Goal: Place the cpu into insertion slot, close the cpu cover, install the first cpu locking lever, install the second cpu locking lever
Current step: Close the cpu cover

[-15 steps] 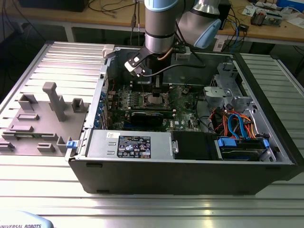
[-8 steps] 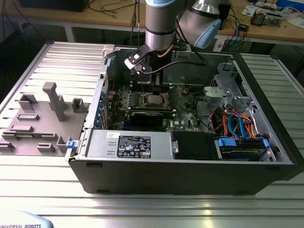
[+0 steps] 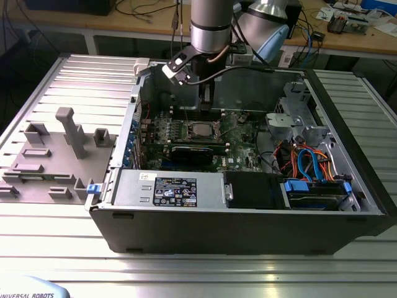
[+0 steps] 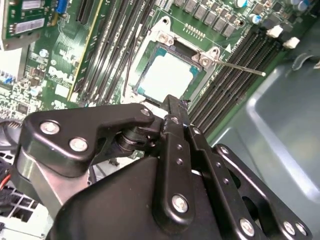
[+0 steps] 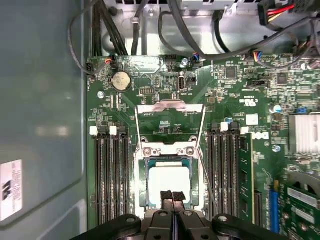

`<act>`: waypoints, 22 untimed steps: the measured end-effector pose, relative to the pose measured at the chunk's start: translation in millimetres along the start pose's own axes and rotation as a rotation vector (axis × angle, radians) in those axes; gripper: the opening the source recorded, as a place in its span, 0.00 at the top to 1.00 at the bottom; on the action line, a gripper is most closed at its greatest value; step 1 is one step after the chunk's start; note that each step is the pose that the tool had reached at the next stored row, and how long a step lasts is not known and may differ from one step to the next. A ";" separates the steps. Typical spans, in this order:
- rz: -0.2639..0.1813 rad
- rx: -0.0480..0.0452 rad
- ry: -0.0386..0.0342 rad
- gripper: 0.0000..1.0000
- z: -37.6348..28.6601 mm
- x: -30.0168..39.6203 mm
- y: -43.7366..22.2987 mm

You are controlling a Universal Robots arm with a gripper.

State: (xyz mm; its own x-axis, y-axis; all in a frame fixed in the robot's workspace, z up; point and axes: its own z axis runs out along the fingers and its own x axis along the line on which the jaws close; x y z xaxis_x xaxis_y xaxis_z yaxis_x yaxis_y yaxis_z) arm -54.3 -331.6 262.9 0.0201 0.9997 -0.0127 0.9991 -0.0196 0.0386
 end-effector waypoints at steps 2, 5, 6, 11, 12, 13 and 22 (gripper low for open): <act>0.000 0.0003 0.0000 0.89 -4.0 0.0 0.2; 0.000 0.0002 0.0001 0.89 -4.4 0.0 0.2; 0.000 0.0002 0.0001 0.89 -4.4 0.0 0.2; 0.000 0.0003 0.0000 0.89 -4.6 -0.1 0.2; 0.000 0.0002 0.0000 0.89 -4.6 -0.1 0.2; 0.000 0.0002 0.0000 0.89 -4.6 -0.1 0.2; 0.000 0.0003 0.0000 0.89 -4.4 0.0 6.1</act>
State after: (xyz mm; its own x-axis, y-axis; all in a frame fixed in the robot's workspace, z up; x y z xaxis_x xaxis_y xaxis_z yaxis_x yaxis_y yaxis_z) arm -48.4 -331.6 267.6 0.0201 0.9997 -0.0127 0.9991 -0.0196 0.0384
